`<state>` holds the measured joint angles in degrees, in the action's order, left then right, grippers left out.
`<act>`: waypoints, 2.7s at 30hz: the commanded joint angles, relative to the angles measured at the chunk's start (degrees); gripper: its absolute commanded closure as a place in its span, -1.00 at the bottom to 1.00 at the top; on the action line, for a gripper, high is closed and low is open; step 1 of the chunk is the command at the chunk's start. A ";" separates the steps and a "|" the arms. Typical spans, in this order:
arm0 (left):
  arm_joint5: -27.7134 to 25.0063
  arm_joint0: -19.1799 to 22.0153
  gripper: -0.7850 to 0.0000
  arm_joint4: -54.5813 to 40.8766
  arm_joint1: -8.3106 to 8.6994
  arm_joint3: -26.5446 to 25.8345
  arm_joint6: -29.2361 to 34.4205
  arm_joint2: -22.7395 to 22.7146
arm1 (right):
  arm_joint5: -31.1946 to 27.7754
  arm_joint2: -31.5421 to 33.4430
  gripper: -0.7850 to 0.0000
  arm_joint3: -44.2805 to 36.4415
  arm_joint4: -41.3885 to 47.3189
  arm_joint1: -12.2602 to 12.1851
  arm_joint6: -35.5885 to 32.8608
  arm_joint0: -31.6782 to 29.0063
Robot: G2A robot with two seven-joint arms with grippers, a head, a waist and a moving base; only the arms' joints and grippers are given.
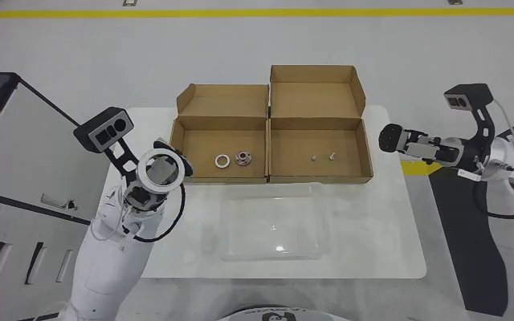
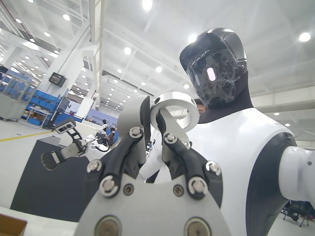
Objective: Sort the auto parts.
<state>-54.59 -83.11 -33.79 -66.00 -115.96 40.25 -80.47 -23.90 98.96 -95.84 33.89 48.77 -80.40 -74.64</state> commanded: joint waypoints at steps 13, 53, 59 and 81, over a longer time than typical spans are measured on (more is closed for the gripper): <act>22.93 5.42 1.00 31.52 -0.75 4.36 -9.76 -0.28 | 0.00 0.00 -1.00 0.00 -0.01 0.00 0.00 0.00; 58.02 24.43 1.00 88.40 -0.83 14.59 6.63 13.00 | 0.00 0.00 -1.00 0.00 -0.01 0.00 0.00 0.00; 58.48 24.41 1.00 93.28 -0.62 16.91 9.56 13.13 | 0.00 0.00 -1.00 0.00 -0.01 0.00 0.00 0.00; 56.28 22.41 1.00 106.06 -0.19 24.40 14.89 13.29 | 0.00 0.00 -1.00 0.00 -0.01 0.00 0.00 0.00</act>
<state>1.80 -60.64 72.08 -66.17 -91.99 55.02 -67.19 -23.90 98.96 -95.84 33.89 48.77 -80.40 -74.64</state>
